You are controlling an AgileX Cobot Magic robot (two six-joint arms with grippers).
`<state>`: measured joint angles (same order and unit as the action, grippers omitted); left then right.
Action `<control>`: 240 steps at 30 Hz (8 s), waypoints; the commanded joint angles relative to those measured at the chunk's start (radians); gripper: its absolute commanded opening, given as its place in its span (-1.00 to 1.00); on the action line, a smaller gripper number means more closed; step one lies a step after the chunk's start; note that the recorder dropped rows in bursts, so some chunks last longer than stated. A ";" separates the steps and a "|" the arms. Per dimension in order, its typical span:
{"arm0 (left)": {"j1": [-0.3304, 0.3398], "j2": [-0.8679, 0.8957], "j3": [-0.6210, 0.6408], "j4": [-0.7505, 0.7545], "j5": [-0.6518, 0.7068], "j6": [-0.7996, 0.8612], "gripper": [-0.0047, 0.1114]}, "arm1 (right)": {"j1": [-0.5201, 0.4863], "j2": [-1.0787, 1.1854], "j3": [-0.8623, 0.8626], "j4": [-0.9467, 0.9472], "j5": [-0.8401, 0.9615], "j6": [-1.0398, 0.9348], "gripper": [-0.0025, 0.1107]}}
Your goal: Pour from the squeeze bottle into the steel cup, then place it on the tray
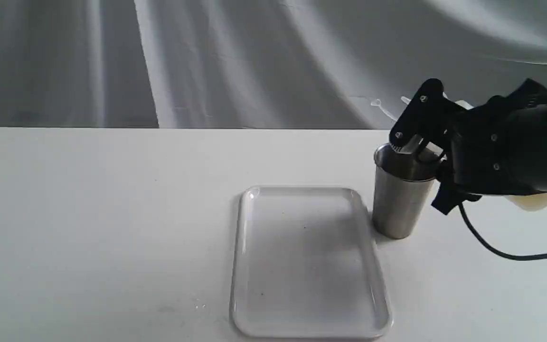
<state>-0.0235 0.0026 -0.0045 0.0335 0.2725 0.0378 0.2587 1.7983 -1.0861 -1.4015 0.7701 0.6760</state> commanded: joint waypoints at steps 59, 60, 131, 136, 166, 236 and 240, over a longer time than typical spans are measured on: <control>0.002 -0.003 0.004 -0.001 -0.007 -0.005 -0.92 | 0.094 -0.063 -0.009 1.058 -0.955 -0.455 -0.79; 0.002 -0.003 0.004 -0.001 -0.007 -0.005 -0.92 | 0.103 -0.043 -0.009 1.089 -0.964 -0.463 -0.79; 0.002 -0.003 0.004 -0.001 -0.007 -0.002 -0.92 | 0.138 0.152 0.073 1.264 -1.028 -0.650 -0.29; 0.002 -0.003 0.004 -0.001 -0.007 -0.002 -0.92 | 0.138 0.152 0.073 1.264 -1.013 -0.654 0.35; 0.002 -0.003 0.004 -0.001 -0.007 -0.003 -0.92 | 0.138 -0.473 0.346 1.271 -0.923 -0.652 0.66; 0.002 -0.003 0.004 -0.001 -0.007 -0.002 -0.92 | -0.460 -1.596 1.008 1.131 -0.812 -0.530 -0.96; 0.002 -0.003 0.004 -0.001 -0.007 -0.002 -0.92 | -0.460 -1.683 1.060 1.131 -0.812 -0.530 -0.96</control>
<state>-0.0235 0.0026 -0.0045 0.0335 0.2725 0.0371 -0.1984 0.1483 -0.0488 -0.2641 -0.0321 0.1446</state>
